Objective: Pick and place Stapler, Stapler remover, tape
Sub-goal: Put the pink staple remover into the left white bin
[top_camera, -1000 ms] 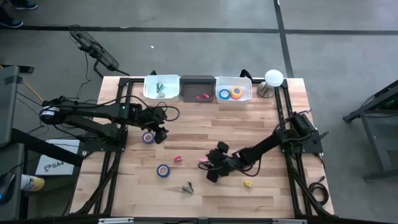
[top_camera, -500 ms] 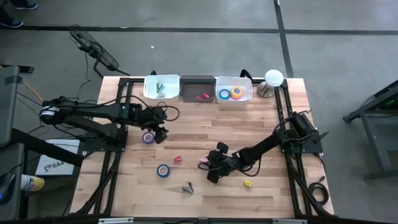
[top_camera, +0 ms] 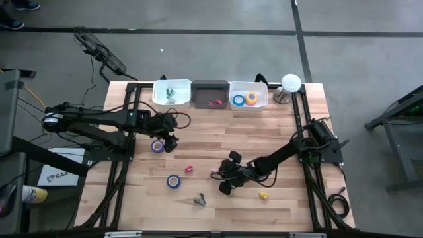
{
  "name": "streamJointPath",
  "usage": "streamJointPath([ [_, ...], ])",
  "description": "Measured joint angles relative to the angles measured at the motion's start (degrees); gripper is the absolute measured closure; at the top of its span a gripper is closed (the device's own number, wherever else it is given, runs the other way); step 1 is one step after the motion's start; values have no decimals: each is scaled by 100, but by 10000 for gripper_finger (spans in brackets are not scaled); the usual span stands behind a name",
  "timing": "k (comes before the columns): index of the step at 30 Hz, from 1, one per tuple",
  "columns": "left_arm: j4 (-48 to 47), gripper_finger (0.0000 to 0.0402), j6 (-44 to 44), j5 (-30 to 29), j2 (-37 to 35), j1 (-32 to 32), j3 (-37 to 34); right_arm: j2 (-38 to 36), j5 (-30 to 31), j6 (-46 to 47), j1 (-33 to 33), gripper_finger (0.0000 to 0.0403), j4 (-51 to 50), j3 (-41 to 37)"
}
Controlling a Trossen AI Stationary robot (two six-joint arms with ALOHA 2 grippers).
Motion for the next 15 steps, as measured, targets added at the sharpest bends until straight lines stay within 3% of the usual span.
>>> streamJointPath([
  [15, -102, 159, 35, 23, -13, 2, -1, -313, -429, -22, -317, 397, 50, 0],
])
